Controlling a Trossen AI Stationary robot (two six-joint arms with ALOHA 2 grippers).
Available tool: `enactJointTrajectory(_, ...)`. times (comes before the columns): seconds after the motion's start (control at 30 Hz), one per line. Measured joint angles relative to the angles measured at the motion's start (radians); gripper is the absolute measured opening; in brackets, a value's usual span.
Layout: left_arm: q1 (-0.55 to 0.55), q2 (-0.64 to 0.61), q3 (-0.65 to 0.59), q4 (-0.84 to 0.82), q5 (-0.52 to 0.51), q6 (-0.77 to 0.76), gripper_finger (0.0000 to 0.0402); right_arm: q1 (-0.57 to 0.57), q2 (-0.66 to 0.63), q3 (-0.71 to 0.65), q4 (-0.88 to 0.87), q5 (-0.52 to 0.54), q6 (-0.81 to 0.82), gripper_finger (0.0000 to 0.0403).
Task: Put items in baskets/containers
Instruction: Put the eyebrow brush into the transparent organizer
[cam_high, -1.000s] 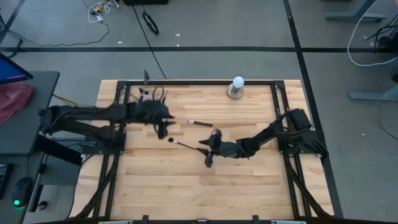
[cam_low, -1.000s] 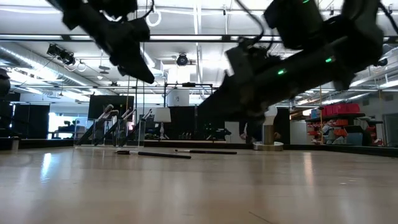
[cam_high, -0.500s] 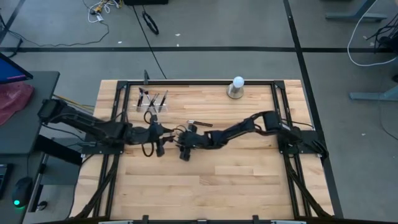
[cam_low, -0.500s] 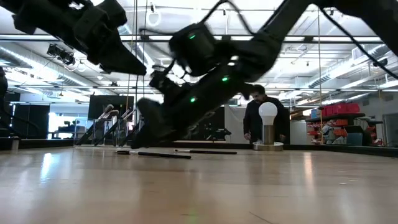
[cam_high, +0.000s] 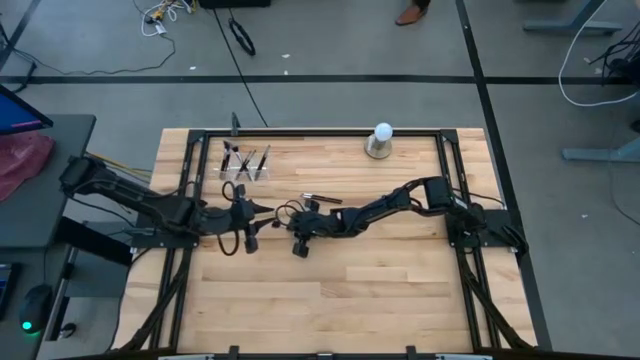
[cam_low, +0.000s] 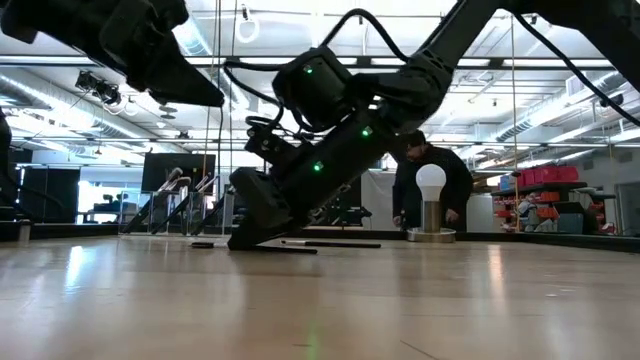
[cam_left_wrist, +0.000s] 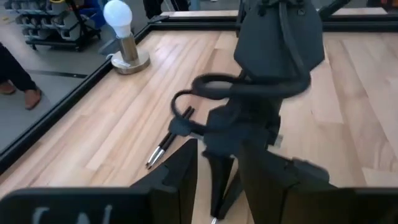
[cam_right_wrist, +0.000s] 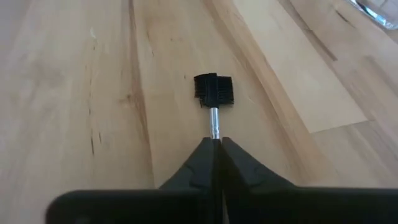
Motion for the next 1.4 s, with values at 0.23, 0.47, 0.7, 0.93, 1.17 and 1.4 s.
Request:
enactJointTrajectory(0.23, -0.043, -0.066, 0.000, -0.092, -0.035, -0.027, 0.0119, 0.001, -0.007, -0.048, 0.080, 0.021, 0.008, 0.0020)
enactJointTrajectory(0.47, -0.082, -0.075, 0.000, -0.159, -0.040, -0.055, 0.0119, 0.035, -0.104, -0.175, 0.151, 0.097, 0.013, 0.0006)
enactJointTrajectory(0.7, -0.096, -0.074, -0.125, 0.001, -0.130, -0.079, 0.0119, 0.113, -0.244, -0.418, 0.461, 0.143, 0.059, 0.0008)
enactJointTrajectory(0.93, -0.077, -0.074, -0.408, 0.592, 0.080, 0.005, 0.0119, 0.187, -0.282, -0.576, 1.045, 0.129, -0.062, 0.0008)
enactJointTrajectory(1.17, -0.072, -0.069, -0.435, 0.743, 0.251, 0.132, 0.0119, 0.197, -0.282, -0.540, 1.206, -0.056, -0.167, 0.0008)
enactJointTrajectory(1.4, -0.072, 0.011, -0.366, 0.758, 0.354, 0.234, 0.0126, 0.197, -0.282, -0.481, 1.172, -0.178, -0.184, 0.0009)
